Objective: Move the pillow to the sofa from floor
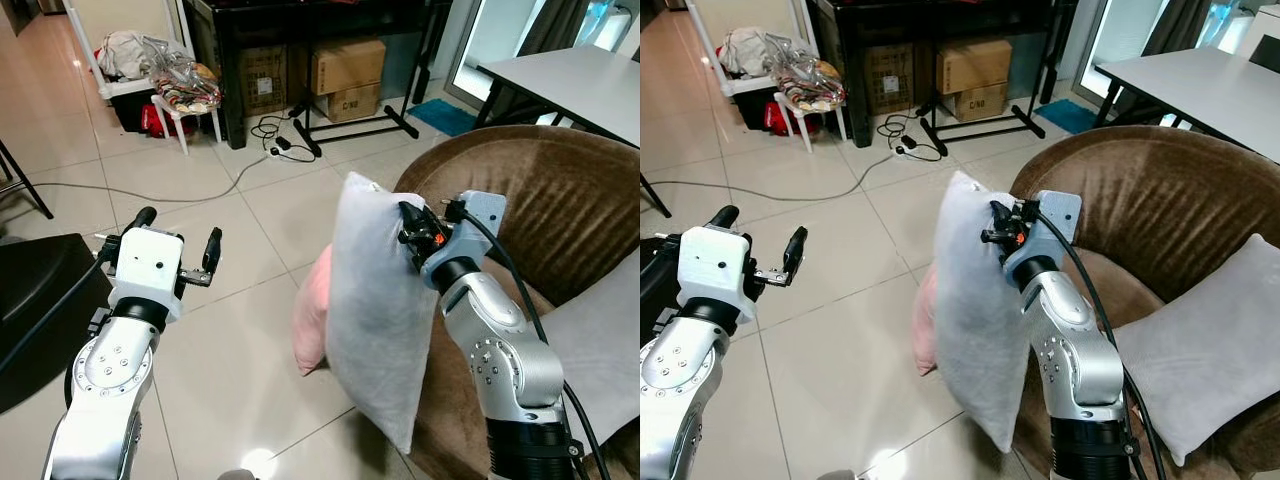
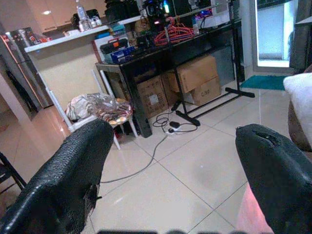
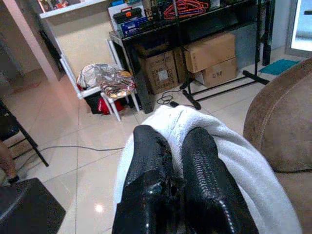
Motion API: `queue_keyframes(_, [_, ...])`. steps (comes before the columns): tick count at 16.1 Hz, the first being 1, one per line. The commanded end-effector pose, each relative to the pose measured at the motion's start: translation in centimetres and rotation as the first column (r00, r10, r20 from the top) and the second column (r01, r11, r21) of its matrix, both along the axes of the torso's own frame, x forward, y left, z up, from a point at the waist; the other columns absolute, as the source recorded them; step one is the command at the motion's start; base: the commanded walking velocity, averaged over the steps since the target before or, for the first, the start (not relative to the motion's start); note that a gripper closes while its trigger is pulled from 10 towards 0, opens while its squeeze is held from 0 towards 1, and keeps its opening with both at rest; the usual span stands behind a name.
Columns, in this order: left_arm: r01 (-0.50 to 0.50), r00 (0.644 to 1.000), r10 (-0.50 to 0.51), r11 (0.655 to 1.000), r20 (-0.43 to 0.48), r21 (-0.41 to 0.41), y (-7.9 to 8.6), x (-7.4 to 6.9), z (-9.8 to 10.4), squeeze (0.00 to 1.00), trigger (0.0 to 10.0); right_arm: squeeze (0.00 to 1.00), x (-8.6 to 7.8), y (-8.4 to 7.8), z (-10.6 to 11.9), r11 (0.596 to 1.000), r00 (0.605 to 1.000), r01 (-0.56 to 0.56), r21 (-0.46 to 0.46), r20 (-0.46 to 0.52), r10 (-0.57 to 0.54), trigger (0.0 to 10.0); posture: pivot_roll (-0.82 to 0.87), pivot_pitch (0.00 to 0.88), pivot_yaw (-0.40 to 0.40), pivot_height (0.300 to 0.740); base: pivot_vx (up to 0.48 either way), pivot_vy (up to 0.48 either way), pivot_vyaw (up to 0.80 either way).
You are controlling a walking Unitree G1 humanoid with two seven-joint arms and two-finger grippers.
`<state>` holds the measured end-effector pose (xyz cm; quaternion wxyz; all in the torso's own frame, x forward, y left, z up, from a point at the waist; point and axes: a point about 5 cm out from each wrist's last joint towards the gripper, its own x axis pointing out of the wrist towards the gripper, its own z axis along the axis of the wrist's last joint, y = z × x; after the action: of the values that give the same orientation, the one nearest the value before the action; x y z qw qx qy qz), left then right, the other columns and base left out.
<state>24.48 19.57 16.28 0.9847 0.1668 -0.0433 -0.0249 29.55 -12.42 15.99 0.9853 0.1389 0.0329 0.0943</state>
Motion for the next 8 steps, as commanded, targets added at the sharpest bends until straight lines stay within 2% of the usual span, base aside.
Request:
queue_keyframes(1, [0.015, 1.0, -0.015, 1.0, -0.008, 0.006, -0.28, 0.03, -0.26, 0.0, 10.0, 0.0, 0.07, -0.22, 0.68, 1.0, 0.998, 0.012, -0.011, 0.054, -0.011, 10.0, -0.01, 0.0, -0.03, 0.74, 0.0, 0.0, 0.0])
queue_keyframes(4, [0.02, 1.0, -0.02, 1.0, -0.011, 0.002, -0.41, -0.05, -0.36, 0.0, 10.0, 0.0, 0.0, 0.0, 0.63, 0.997, 0.997, 0.005, -0.071, 0.082, 0.001, 10.0, -0.01, 0.0, -0.033, 0.74, 0.0, 0.0, 0.0])
queue_keyframes(8, [0.025, 1.0, -0.025, 1.0, -0.008, 0.003, -0.52, -0.2, -0.39, 0.0, 10.0, 0.0, -0.11, 0.04, 0.37, 0.999, 0.997, -0.024, -0.024, 0.068, 0.025, 10.0, -0.01, 0.0, -0.037, 0.74, 0.0, 0.0, 0.0])
